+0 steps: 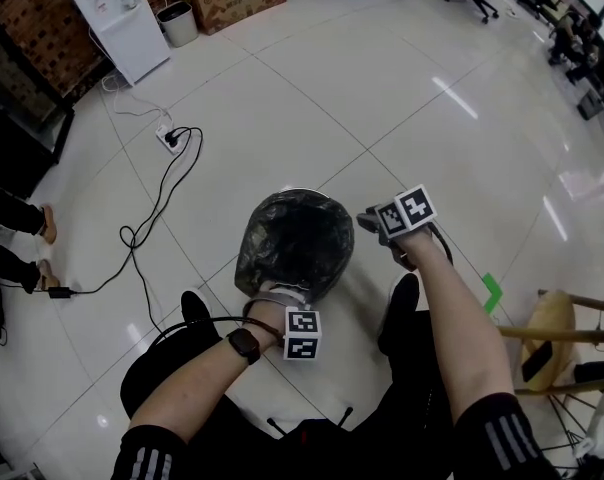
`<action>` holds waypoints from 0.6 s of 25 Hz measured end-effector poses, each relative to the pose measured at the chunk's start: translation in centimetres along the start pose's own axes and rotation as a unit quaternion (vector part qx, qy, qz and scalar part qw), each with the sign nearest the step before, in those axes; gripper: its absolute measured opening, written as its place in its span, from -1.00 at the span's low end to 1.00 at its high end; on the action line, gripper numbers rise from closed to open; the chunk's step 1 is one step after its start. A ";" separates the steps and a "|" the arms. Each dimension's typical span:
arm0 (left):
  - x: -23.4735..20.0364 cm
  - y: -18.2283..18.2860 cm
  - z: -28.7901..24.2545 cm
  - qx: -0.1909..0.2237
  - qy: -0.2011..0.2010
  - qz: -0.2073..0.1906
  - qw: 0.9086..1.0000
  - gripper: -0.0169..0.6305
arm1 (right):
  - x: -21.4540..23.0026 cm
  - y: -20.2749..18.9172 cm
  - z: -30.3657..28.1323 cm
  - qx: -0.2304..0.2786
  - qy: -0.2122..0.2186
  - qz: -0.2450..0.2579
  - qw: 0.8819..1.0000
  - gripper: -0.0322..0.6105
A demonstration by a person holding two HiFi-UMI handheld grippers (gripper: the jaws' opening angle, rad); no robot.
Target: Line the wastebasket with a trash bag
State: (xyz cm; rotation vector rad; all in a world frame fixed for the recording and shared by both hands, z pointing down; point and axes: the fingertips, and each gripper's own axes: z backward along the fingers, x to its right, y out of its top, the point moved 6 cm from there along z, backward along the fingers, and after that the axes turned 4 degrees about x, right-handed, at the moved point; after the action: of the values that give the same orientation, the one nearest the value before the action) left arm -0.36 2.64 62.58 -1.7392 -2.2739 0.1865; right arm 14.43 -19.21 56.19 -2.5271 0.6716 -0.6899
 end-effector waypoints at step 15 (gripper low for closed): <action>0.1 0.5 3.4 0.019 0.002 -0.005 1.000 -0.42 | -2.8 -1.5 -3.1 -0.031 0.014 0.020 0.999 -0.72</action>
State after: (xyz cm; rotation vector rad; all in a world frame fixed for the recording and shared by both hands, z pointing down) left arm -0.93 3.03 59.22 -1.7076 -2.2621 0.2229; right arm 11.10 -17.35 58.43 -2.5565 0.7611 -0.7032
